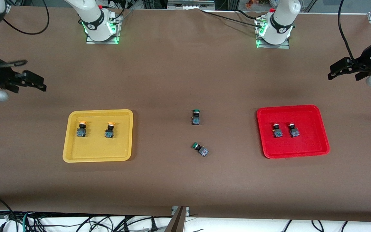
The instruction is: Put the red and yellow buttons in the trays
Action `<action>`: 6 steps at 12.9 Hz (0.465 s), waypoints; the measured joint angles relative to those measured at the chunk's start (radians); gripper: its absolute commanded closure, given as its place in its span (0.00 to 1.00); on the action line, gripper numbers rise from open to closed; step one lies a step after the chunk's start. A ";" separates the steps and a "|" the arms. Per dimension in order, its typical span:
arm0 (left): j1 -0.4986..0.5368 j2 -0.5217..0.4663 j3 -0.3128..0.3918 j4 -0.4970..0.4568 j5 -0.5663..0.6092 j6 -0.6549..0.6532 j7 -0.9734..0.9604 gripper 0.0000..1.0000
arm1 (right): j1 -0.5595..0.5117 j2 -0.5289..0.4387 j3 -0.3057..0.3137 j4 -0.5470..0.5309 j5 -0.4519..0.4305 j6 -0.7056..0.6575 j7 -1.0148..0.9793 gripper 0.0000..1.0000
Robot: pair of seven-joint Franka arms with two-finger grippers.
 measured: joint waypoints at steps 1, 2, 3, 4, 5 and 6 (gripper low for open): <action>0.000 0.001 0.000 -0.001 0.000 0.000 0.000 0.00 | -0.008 -0.032 0.020 -0.024 -0.018 -0.008 0.000 0.00; 0.000 0.001 0.000 -0.002 0.000 0.000 0.000 0.00 | -0.012 -0.051 0.033 -0.039 -0.028 -0.011 0.000 0.00; 0.000 0.002 0.000 -0.002 0.000 0.000 0.000 0.00 | -0.014 -0.061 0.041 -0.048 -0.031 -0.012 0.000 0.00; 0.000 0.003 0.000 -0.002 0.000 0.001 0.000 0.00 | -0.016 -0.060 0.044 -0.050 -0.031 -0.012 0.000 0.00; 0.000 0.003 0.000 -0.002 0.000 0.002 0.000 0.00 | -0.017 -0.053 0.044 -0.050 -0.032 -0.011 0.000 0.00; 0.000 0.004 0.000 -0.002 0.000 0.002 0.000 0.00 | -0.019 -0.047 0.044 -0.049 -0.033 -0.010 0.000 0.00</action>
